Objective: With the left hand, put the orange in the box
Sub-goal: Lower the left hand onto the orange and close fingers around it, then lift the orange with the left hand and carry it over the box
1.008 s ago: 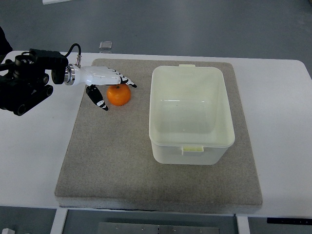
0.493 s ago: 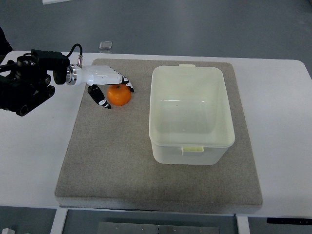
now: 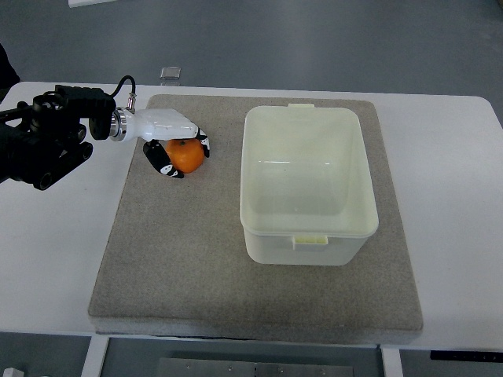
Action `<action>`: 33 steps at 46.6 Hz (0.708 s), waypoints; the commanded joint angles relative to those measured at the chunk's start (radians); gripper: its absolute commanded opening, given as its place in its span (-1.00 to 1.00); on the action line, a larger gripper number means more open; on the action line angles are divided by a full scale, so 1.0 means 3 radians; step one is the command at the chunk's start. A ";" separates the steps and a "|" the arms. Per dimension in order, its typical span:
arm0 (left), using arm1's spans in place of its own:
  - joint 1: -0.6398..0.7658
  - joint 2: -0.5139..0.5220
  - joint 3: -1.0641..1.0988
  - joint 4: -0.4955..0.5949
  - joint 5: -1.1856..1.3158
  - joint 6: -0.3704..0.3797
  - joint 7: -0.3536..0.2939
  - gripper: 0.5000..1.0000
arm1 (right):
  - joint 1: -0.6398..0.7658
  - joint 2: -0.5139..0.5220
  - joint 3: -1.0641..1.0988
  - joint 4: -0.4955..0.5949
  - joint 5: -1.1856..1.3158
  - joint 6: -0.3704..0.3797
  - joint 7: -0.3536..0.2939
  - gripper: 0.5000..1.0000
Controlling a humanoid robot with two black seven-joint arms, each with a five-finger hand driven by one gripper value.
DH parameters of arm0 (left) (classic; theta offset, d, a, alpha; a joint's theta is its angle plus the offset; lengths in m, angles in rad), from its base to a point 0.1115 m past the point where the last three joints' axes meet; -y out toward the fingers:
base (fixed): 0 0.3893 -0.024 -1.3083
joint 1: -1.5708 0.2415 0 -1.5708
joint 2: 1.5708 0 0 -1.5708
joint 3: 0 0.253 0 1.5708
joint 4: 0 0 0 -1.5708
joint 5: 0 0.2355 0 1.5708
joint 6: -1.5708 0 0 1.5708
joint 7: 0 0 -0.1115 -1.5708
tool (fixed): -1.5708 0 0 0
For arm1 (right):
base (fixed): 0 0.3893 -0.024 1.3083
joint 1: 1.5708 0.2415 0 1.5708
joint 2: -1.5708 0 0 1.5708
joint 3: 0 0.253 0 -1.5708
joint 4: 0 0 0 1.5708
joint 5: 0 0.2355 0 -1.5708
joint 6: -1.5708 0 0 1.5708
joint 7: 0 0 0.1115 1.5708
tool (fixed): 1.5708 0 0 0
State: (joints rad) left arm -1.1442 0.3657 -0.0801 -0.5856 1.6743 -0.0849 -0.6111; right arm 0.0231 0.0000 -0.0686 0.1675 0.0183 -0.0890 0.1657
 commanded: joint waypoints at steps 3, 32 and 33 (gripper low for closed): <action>0.0000 -0.0007 0.0006 0.0019 -0.0008 0.0119 0.0001 -1.00 | 0.0000 0.0000 -0.0002 0.0004 0.0000 0.0000 0.0000 0.73; -0.0149 0.0039 -0.0066 0.0019 -0.0053 0.0170 0.0001 -1.00 | 0.0000 0.0000 -0.0001 -0.0001 0.0000 0.0000 0.0000 0.73; -0.0159 0.0039 -0.0066 0.0019 -0.0064 0.0170 0.0001 -1.00 | 0.0000 0.0000 -0.0002 -0.0001 0.0000 0.0000 0.0000 0.73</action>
State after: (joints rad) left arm -1.1828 0.3772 -0.0994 -0.5797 1.6625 -0.0349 -0.6109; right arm 0.0231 0.0000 -0.0686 0.1677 0.0180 -0.0890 0.1657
